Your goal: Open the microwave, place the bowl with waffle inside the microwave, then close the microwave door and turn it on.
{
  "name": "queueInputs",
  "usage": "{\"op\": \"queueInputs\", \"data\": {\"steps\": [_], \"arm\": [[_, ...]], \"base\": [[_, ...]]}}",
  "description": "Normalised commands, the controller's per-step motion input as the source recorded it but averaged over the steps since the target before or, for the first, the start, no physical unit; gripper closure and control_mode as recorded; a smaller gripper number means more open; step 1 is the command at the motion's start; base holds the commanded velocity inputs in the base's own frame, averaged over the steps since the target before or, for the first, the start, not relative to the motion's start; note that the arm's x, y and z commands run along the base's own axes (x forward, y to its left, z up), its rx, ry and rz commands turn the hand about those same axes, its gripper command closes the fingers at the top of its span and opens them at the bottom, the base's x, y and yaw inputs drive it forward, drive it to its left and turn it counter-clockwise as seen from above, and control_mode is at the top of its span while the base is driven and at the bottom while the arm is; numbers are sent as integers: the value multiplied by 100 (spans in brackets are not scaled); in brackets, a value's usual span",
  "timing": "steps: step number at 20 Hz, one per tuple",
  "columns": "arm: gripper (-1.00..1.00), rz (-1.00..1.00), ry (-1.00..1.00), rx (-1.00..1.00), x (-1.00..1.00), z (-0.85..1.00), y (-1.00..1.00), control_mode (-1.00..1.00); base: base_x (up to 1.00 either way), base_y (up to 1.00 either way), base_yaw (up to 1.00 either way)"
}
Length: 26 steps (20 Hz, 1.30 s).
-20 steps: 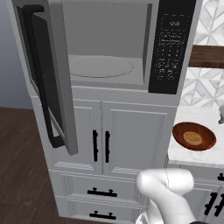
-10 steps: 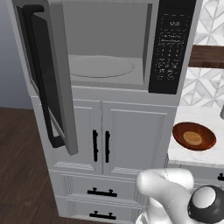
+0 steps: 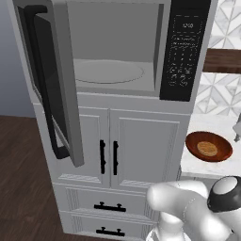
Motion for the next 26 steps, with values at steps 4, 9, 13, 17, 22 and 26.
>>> {"op": "queueInputs", "data": {"steps": [4, 9, 13, 17, 22, 26], "arm": [[-100, 9, 0, 1, 48, -40, -24, -100], [-100, 11, 0, 3, 37, -44, -39, -100], [-100, 10, 0, 4, 33, -34, -37, -100], [-100, 7, 0, 2, 22, -26, -28, -100], [-100, 0, 0, 0, 15, -19, 1, -100], [-100, 0, 0, 0, 14, -22, 3, -100]], "base": [[0, 0, 0], [0, 0, 0], [0, 0, 0], [0, 0, 0], [0, 0, 0], [0, 0, 0]]}}
